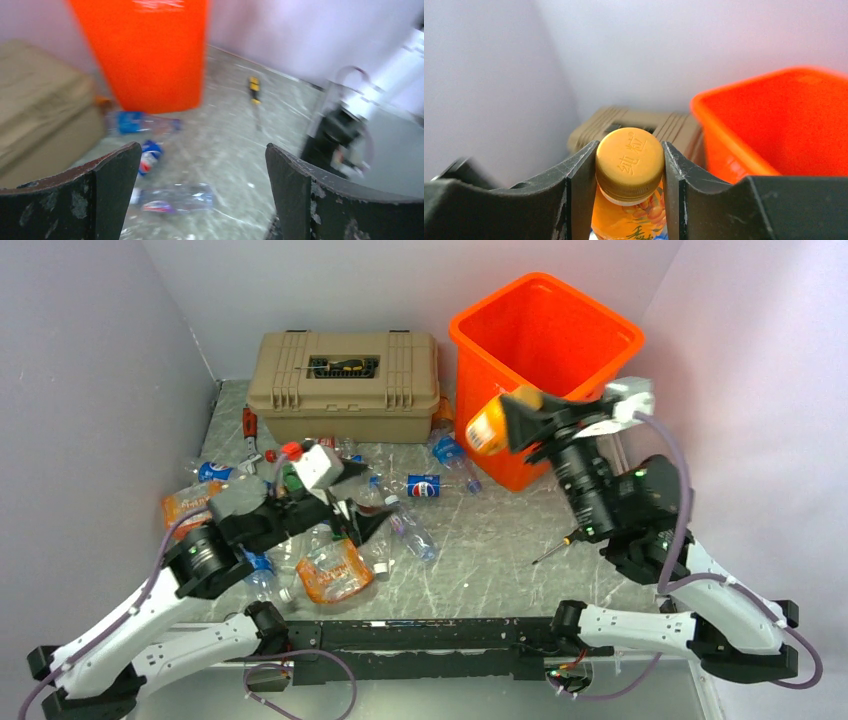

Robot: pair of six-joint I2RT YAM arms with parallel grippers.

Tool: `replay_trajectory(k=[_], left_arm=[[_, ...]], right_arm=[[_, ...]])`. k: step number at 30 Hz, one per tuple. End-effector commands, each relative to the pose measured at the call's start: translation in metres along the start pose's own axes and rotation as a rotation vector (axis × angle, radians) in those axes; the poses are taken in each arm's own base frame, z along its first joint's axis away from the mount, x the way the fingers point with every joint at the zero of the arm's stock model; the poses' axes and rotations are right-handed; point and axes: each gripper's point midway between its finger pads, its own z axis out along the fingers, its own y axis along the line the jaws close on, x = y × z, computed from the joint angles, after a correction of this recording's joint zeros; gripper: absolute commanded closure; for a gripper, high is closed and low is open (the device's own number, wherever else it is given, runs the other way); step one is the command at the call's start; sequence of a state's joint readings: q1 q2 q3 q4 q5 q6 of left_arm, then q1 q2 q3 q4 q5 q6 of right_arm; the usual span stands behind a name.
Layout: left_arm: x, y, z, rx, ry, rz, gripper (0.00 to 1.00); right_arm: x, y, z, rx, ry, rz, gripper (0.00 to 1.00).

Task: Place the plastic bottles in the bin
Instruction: Place the plastic bottle in the trash bin.

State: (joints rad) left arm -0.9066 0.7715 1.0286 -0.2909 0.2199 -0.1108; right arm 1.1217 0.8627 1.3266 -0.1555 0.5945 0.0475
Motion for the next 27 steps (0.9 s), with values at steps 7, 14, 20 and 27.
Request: replay_trajectory(k=[7,14,20,27], left_arm=[[0.027,0.113,-0.063,-0.683,0.038,0.120,0.00],[0.046,0.118,-0.058,-0.703,0.105,0.082,0.01],[0.055,0.114,-0.048,-0.655,0.141,0.068,0.01],[0.059,0.113,-0.045,-0.644,0.161,0.045,0.01]], right_arm=[[-0.105,-0.111,0.076,0.550,-0.191,-0.167,1.00],[-0.092,-0.189,0.131,0.689,-0.125,-0.275,1.00],[-0.060,-0.217,0.148,0.692,-0.120,-0.397,1.00],[-0.010,-0.276,0.158,0.757,0.004,-0.319,1.00]])
